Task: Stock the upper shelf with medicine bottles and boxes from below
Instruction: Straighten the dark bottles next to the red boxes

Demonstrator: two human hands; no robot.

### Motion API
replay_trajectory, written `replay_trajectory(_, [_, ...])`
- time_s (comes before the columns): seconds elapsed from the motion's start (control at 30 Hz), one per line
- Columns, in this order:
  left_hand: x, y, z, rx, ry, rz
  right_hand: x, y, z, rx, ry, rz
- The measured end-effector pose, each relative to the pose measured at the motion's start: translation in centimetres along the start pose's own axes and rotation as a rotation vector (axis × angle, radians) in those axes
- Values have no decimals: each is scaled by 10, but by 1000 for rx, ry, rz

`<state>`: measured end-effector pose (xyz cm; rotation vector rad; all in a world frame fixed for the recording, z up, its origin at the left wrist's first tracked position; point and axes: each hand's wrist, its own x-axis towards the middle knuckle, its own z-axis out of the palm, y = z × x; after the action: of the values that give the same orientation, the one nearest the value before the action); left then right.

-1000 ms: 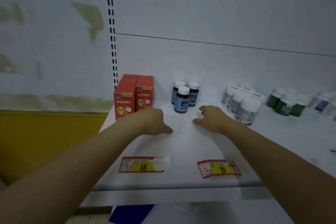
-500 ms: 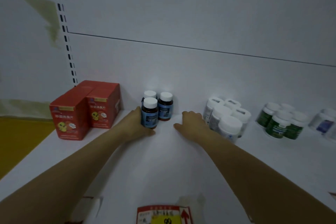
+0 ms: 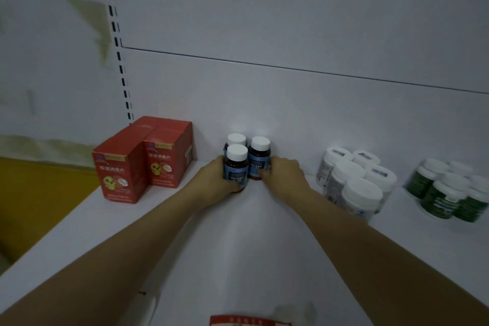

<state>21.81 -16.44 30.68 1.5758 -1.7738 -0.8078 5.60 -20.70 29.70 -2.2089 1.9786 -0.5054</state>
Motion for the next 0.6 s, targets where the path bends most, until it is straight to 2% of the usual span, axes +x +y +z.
replay_trajectory(0.27, [3,-3,-2,-7,-33,-23,-2,-2,-3,-52,-24,29])
replay_trajectory(0.43, [1,-8,-1,-4,4,-30,-23,-5,-10,-103,-49,60])
replay_trajectory(0.6, [2,-2,-6,7,-98,-48,-45,-1,-12,-137,-77,84])
